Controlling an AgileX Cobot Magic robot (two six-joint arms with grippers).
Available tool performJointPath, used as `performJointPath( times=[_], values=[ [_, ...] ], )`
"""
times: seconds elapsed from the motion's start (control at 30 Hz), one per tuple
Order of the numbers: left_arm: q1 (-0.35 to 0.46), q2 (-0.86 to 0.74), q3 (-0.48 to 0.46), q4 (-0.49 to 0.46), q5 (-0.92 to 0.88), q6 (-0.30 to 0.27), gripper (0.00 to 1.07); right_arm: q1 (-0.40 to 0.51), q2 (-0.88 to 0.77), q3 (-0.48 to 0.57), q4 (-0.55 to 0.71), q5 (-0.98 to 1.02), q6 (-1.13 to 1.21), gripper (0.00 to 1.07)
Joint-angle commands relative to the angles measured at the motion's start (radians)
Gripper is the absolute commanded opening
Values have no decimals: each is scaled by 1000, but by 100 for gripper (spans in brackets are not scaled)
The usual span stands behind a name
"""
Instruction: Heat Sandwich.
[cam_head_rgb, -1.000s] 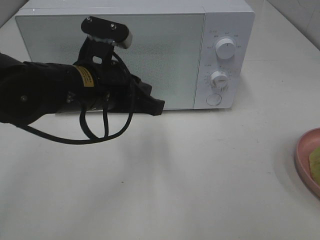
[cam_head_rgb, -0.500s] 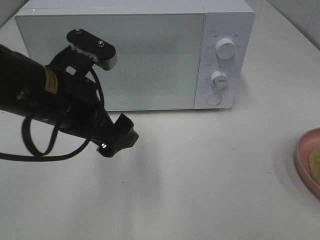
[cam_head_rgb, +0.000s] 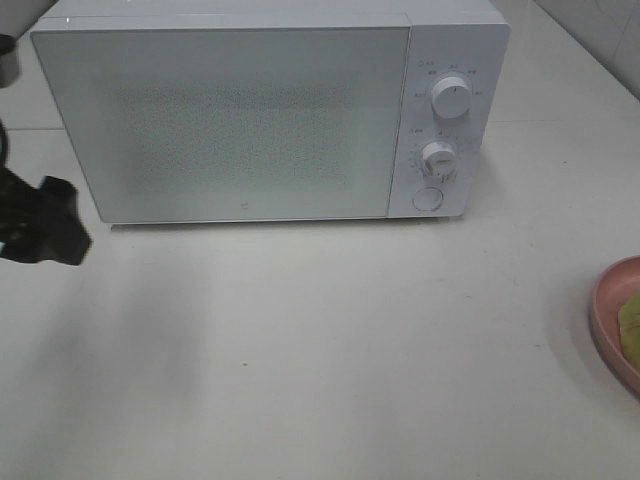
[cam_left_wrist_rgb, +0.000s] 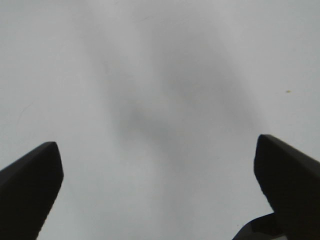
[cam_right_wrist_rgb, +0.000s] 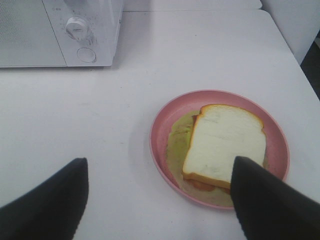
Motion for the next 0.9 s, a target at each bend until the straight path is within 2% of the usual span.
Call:
performJointPath(
  times=[0.03,0.07,0.1,0.13,0.2,0.27,0.3,0.4,0.57,0.6,0.9],
  values=[
    [127,-55,-2,-7,93,8,100,-6,-28,4,-1,-10,0,75],
    [168,-70,-2,-6,112,11,100,-6,-28,4,-1,-10,0,75],
    [168,-70,-2,-6,112,11,100,-6,-28,4,-1,-10,0,75],
    [240,-99,-2,-7,162,21,100,-6,-28,4,-1,-10,0,75],
    [317,-134,2,-11,206,39,100,-6,-28,4,-1,-10,0,75],
    [348,-147,8,-15,221,43,100,-6,-28,4,-1,-10,0,75],
    [407,-190,24,-33,238,45,100,-6,-28,4,-1,-10,0,75],
    [470,-259,67,-71,246,48,100,-6,-28,4,-1,-10,0,75],
    [478,-377,157,-84,254,81,100,-6,-28,4,-1,-10,0,75],
    [478,-445,205,-86,262,92,100,-6,-28,4,-1,-10,0,75],
    [478,-711,348,-86,280,95,100,-6,-28,4,-1,-10,0,75]
  ],
)
